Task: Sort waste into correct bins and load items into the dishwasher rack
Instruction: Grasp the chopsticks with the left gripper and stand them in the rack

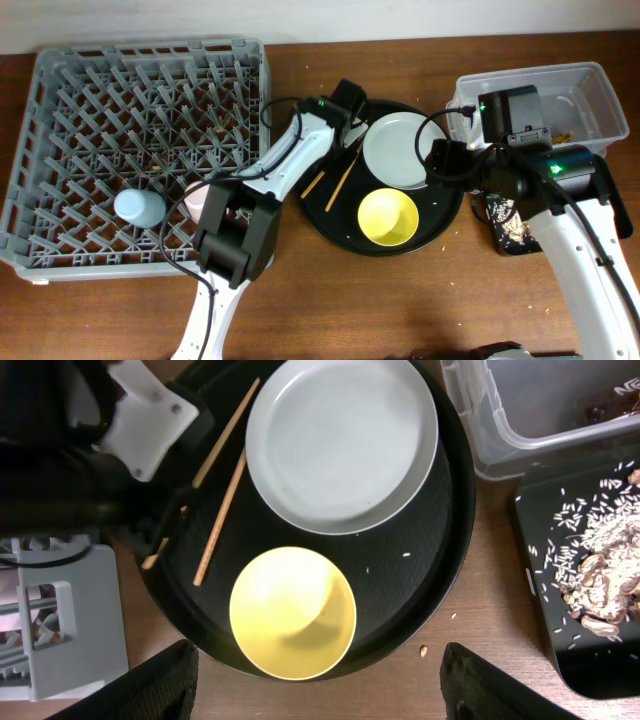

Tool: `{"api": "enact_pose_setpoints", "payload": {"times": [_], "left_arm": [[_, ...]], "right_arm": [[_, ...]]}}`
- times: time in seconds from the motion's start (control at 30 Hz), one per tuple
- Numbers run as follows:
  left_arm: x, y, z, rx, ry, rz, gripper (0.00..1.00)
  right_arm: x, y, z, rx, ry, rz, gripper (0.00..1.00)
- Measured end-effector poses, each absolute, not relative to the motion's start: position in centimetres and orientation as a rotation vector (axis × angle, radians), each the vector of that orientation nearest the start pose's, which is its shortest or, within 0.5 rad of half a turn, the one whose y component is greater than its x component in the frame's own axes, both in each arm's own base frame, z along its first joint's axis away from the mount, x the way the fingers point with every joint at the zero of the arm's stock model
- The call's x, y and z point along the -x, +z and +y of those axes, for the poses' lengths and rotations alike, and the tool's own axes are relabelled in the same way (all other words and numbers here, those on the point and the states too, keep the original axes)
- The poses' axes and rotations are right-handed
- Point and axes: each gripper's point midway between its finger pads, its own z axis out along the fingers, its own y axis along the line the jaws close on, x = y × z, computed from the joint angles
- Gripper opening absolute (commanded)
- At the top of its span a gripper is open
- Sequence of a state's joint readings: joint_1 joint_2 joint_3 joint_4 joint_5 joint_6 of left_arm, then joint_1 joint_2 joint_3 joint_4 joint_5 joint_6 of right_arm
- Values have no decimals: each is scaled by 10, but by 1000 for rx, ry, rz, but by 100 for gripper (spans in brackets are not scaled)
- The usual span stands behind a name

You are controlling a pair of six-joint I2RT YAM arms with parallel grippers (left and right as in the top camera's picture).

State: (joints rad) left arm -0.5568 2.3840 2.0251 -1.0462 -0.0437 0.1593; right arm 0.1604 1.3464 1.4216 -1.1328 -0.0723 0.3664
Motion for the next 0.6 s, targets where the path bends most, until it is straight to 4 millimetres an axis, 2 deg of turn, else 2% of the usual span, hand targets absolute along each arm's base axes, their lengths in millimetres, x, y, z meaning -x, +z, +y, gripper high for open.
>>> {"api": "enact_pose_setpoints", "payload": {"times": [0.07,0.13,0.17,0.23,0.27,0.3,0.37,0.4,0.53,0.6], "left_arm": [[-430,49,-260,-992,-11,2825,0],[-441,106,-258,-859,-59,2819,0],[-443,134,-247,-765,-76,2829,0],[-456,176,-225,-580,-112,2794,0],[-464,193,-207,-464,-122,2784,0],[-469,199,-187,-360,-122,2792,0],[-473,190,-147,-177,-96,2866,1],[-474,181,-137,-129,-84,2896,4],[-481,130,-118,-21,-14,3005,14],[-481,113,-109,9,19,3044,15]], "right_arm": [[-315,235,64,-248,274,2641,78],[-316,235,64,-248,275,2639,78],[-316,235,64,-248,274,2638,79],[-316,236,64,-248,275,2638,79],[-316,236,64,-248,274,2638,79],[-316,236,64,-247,274,2637,79],[-316,236,64,-248,274,2638,79],[-316,236,64,-247,274,2638,79],[-316,235,64,-248,274,2638,79],[-316,236,64,-248,274,2638,79]]}}
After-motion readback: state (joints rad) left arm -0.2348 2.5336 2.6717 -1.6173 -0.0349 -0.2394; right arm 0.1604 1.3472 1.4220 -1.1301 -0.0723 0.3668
